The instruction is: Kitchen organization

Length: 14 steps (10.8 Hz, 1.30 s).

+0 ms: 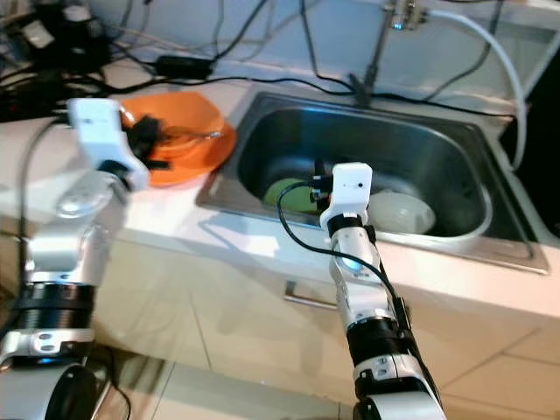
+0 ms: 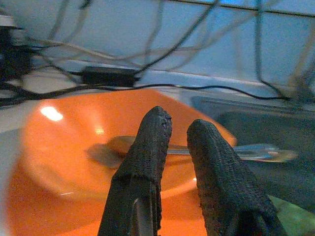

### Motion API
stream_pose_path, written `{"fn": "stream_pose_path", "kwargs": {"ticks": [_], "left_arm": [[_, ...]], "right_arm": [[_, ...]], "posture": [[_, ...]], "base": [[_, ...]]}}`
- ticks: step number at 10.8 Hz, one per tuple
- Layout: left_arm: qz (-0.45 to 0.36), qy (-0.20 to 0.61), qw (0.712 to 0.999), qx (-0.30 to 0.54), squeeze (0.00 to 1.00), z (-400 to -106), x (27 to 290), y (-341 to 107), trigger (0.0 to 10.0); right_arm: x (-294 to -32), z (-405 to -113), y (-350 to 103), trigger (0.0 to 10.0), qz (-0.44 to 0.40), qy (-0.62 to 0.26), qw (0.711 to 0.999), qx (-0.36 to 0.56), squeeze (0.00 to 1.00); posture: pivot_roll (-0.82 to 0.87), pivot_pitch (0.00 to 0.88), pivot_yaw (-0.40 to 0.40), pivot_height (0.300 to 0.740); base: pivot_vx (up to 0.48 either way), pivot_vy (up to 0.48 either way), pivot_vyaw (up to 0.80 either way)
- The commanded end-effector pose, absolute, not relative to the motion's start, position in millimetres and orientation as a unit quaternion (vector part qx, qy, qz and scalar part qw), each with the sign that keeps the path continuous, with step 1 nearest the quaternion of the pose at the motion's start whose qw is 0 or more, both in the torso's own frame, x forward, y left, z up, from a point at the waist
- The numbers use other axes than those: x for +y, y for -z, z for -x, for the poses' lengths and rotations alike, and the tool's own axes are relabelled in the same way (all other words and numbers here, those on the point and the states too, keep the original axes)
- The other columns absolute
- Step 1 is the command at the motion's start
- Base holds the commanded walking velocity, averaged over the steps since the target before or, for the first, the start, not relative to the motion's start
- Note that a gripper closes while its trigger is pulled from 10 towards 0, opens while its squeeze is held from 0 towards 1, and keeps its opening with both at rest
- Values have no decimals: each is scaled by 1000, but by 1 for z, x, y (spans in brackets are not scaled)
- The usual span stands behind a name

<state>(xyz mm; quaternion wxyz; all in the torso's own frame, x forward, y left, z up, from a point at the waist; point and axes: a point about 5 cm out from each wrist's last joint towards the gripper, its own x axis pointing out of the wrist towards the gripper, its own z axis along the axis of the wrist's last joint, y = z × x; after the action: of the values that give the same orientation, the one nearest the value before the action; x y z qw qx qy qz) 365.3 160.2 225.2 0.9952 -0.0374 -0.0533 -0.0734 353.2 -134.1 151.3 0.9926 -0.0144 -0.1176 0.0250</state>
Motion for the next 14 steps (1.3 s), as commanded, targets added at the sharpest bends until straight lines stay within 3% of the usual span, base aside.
{"fn": "stream_pose_path", "kwargs": {"ticks": [1,5,10,14], "left_arm": [[44,101,993,-48,0,-364,154,-227,10000],[59,85,995,-11,0,-365,152,-208,10000],[86,9,996,6,0,-363,196,-205,10000],[85,10,996,14,0,-365,207,-208,10000]], "right_arm": [[-135,-355,-154,10000,10,-22,992,-121,0],[-137,-355,-154,10000,13,-19,992,-121,0],[-138,-357,-155,10000,15,-20,992,-120,0],[-138,-357,-155,10000,16,-20,992,-120,0]], "posture": [[214,34,-17,740],[206,24,-11,740],[215,25,-22,740],[218,24,-24,740]], "base": [[0,0,0],[0,0,0],[0,0,0],[0,0,0]]}}
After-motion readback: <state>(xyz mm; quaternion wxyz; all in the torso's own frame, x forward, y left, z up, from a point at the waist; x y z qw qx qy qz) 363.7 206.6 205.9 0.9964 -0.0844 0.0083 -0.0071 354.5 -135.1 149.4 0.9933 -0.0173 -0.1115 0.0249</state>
